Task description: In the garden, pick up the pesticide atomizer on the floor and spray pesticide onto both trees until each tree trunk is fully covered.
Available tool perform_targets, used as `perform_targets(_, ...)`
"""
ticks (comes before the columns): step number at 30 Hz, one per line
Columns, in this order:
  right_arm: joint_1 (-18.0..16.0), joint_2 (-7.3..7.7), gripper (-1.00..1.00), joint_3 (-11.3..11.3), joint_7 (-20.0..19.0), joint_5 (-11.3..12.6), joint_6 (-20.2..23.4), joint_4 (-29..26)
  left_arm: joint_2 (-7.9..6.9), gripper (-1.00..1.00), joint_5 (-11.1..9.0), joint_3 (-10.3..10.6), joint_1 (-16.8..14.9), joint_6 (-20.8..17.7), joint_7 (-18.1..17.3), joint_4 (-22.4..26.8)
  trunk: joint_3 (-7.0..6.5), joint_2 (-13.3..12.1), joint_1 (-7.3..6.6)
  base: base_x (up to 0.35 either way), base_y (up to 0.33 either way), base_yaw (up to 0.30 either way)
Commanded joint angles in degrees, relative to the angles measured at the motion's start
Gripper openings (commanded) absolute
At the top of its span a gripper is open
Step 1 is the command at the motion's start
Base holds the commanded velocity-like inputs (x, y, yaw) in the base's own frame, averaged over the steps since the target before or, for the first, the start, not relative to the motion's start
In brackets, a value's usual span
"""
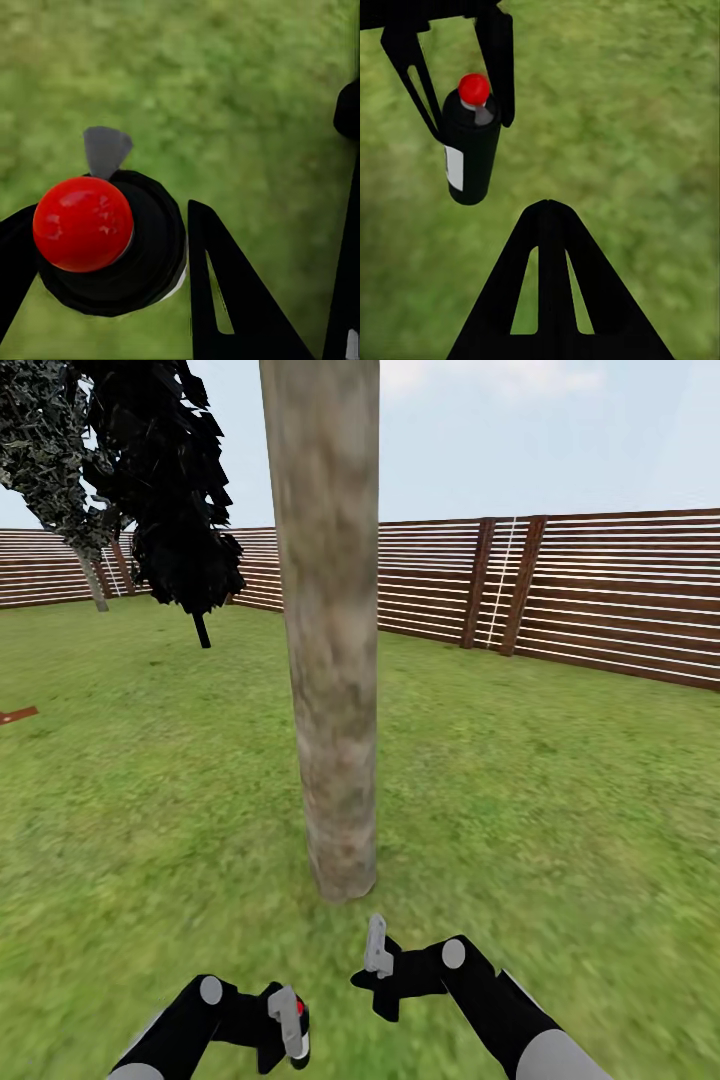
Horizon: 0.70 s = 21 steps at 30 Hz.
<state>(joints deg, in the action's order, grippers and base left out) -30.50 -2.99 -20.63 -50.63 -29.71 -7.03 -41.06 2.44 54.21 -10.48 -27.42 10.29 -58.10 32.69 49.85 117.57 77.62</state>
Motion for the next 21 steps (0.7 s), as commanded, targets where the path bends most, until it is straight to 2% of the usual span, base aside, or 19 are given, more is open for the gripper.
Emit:
perform_targets(1, 0.0, 0.0, -1.0, 0.0, 0.0, 0.0, 0.0, -0.04, 0.24, -1.0, 0.02, 0.07, 0.0, 0.03, 0.0, 0.0, 0.0, 0.0, 0.0, 0.0, 0.0, 0.0)
perform_targets(10, 0.0, -0.07, -1.0, 0.04, 0.0, 0.06, 0.0, -0.14, 2.4, -1.0, 0.02, 0.19, 0.0, 0.02, 0.13, -0.19, 0.0, 0.0, 0.0, 0.0, 0.0, 0.0)
perform_targets(14, 0.0, -0.09, -1.0, -0.02, 0.0, 0.09, 0.0, 0.17, 3.84, -1.0, -0.07, 0.25, -0.06, 0.0, 3.39, 0.0, 0.0, 0.0, 0.0, 0.0, 0.0, 0.0)
perform_targets(18, 0.0, -0.09, -1.0, -0.03, 0.0, 0.09, 0.0, 0.27, 4.97, -1.0, -0.07, 0.28, -0.12, 0.07, 3.59, 0.15, 0.0, 0.0, 0.0, 0.0, 0.0, 0.0)
perform_targets(21, 0.0, -0.09, -1.0, -0.03, 0.0, 0.09, -0.01, 0.28, 5.21, -1.0, -0.12, 0.24, -0.11, 0.12, 3.48, 0.17, 0.0, 0.0, 0.0, 0.0, 0.0, 0.0)
